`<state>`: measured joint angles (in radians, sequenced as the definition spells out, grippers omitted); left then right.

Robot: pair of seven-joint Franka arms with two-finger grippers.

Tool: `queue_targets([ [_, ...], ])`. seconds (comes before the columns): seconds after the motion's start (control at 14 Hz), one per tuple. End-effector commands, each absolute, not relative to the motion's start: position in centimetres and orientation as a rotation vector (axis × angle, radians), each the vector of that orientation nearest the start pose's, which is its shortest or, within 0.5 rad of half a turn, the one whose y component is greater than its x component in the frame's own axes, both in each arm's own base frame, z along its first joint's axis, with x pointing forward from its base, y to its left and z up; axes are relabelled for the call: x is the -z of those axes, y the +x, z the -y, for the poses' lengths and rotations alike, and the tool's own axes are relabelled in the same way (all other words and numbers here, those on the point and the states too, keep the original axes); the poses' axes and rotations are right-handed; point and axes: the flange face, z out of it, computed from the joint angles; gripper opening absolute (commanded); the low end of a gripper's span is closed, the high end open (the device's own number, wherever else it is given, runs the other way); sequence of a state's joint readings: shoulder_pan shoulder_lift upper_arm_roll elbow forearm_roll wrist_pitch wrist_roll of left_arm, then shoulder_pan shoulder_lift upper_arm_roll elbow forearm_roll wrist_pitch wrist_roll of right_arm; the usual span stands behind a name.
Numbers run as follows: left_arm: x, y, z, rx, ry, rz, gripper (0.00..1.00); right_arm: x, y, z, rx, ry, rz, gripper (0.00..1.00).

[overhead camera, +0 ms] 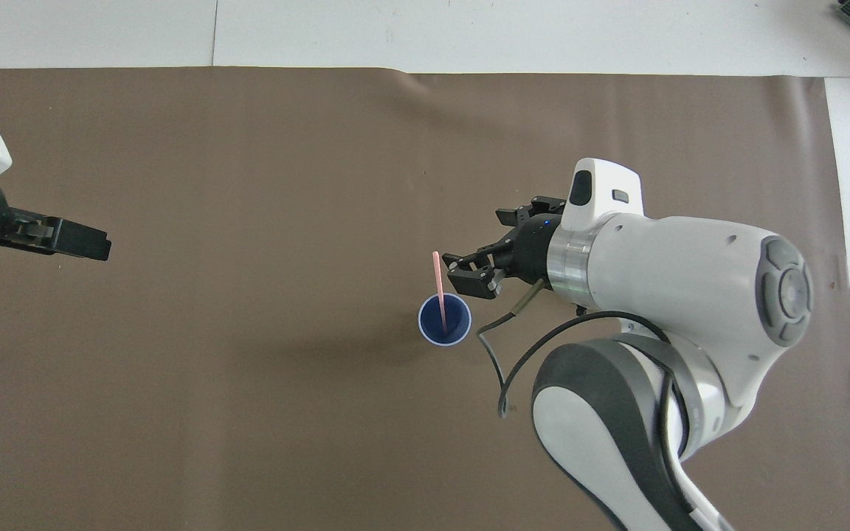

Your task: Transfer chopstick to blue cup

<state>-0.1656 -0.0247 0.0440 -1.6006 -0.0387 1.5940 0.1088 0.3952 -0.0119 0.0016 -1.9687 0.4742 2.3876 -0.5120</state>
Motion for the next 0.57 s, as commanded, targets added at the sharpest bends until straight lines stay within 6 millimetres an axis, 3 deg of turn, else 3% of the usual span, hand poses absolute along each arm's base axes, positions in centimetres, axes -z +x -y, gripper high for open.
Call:
queue_targets([
  [0.0,-63.0,54.5,6.8,0.012,-3.143,-0.373,1.0,-55.8,54.3,-19.5,0.58,-2.67,0.78,1.0],
  [0.21,-62.9,54.2,6.7,-0.01,-3.144,-0.371,1.0,-58.7,54.9,-15.0,0.477,-2.777,0.679,1.0],
  [0.5,-62.8,54.0,6.6,-0.039,-3.144,-0.367,1.0,-59.9,55.6,-9.0,0.391,-2.882,0.519,1.0],
])
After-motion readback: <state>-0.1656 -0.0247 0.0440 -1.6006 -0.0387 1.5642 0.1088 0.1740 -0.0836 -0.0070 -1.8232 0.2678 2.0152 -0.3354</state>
